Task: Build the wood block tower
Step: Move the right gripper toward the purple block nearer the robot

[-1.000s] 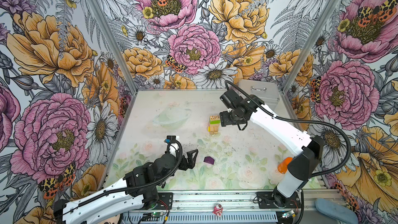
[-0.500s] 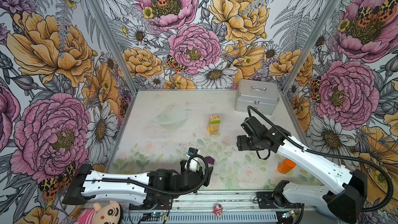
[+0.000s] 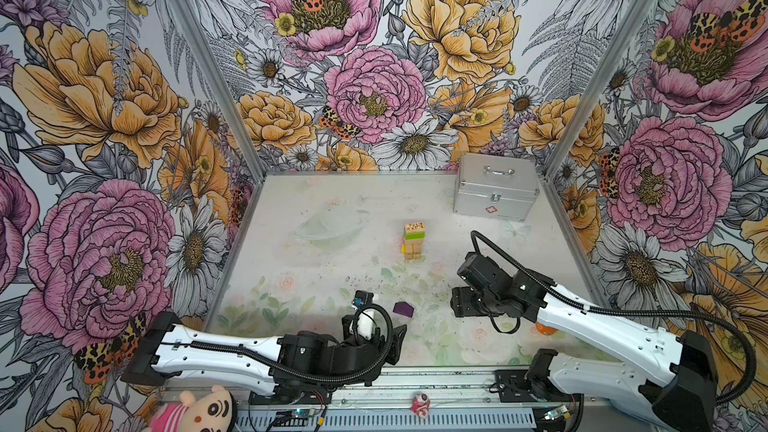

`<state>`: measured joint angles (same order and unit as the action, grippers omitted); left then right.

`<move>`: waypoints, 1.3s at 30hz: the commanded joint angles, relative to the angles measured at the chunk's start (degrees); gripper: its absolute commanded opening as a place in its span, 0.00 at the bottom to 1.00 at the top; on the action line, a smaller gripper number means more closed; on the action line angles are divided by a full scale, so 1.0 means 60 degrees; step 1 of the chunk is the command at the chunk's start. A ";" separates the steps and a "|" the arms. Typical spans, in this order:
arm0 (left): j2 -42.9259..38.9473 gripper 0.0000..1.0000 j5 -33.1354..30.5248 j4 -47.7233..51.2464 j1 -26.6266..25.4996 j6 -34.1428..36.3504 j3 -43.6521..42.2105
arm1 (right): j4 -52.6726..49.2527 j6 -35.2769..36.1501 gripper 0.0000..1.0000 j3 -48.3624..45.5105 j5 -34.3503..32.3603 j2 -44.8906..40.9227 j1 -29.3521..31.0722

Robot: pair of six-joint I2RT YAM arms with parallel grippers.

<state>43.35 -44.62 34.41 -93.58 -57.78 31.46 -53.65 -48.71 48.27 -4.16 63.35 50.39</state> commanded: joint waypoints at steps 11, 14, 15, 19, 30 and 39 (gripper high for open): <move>-0.1928 0.99 0.0067 0.1896 0.0756 0.0053 0.0065 | 0.2424 -0.0892 0.69 0.0765 0.0721 0.2842 0.1427; -0.2134 0.99 0.0076 0.2200 0.0944 0.0161 0.0171 | 0.2743 -0.0885 0.68 0.1229 0.0843 0.3580 0.1683; -0.2182 0.99 0.0060 0.2385 0.1006 0.0166 0.0228 | 0.2784 -0.0871 0.68 0.1385 0.0868 0.3816 0.1729; -0.2540 0.99 0.0068 0.3252 0.1195 0.0020 0.0494 | 0.3001 -0.0880 0.68 0.2033 0.1147 0.4778 0.1919; -0.3809 0.99 0.0018 0.3877 0.1338 0.0198 0.0659 | 0.3331 -0.0788 0.67 0.3426 0.1761 0.6739 0.2179; -0.3974 0.99 0.0009 0.3903 0.1483 0.0327 0.0718 | 0.3318 -0.0684 0.66 0.3618 0.1802 0.7176 0.2006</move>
<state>20.16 -44.58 56.84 -85.21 -56.95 34.00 -34.20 -53.10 68.99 6.35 105.91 62.92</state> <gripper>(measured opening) 0.988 0.664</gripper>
